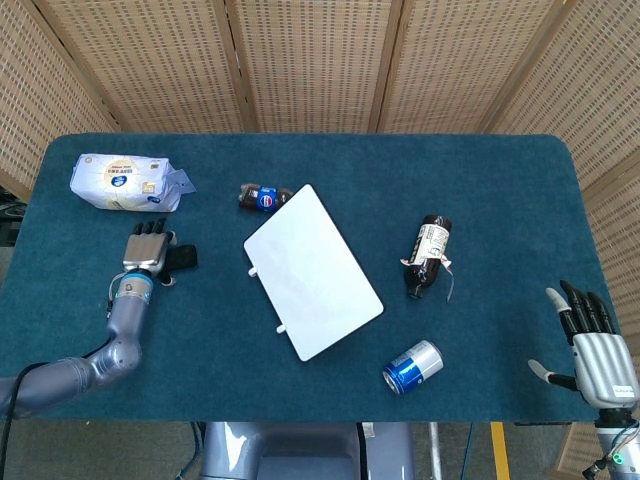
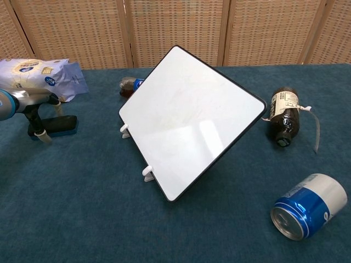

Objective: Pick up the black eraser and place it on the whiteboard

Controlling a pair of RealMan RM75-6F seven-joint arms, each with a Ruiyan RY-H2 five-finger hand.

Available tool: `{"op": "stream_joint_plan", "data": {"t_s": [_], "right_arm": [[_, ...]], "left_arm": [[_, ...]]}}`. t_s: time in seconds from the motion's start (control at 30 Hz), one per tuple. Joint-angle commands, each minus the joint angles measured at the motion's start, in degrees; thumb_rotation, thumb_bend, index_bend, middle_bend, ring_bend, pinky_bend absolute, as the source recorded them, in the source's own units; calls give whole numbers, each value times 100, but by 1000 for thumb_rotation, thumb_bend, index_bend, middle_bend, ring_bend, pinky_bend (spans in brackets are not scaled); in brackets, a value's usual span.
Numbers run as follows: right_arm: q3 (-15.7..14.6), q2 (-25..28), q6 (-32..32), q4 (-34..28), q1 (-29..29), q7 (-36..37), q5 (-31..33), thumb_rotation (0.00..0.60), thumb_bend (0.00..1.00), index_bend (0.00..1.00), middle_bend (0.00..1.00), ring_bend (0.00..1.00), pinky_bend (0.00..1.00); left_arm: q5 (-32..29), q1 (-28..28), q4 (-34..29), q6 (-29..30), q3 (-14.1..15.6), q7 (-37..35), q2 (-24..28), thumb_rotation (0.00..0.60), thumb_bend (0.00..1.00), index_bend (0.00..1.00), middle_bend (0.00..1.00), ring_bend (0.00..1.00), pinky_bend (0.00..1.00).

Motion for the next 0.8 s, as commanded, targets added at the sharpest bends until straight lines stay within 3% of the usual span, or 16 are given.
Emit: {"op": "stream_joint_plan", "data": {"t_s": [0.03, 0.2, 0.53, 0.8], "right_arm": [[3, -1, 3, 5, -2, 9, 5, 600, 0, 0, 0, 0, 0], [-1, 11, 9, 1, -4, 31, -10, 600, 0, 0, 0, 0, 0], [-18, 0, 9, 9, -4, 33, -44, 600, 0, 0, 0, 0, 0], [-9, -2, 24, 20, -12, 50, -28, 600, 0, 0, 0, 0, 0]], "left_arm": [[37, -11, 52, -15, 0, -25, -43, 600, 147, 310, 0, 0, 0], [80, -23, 116, -20, 7, -27, -88, 600, 157, 314, 0, 0, 0], [213, 12, 178, 1, -21, -143, -145, 600, 297, 348, 0, 0, 0], [244, 38, 220, 0, -24, -165, -166, 600, 299, 378, 0, 0, 0]]}}
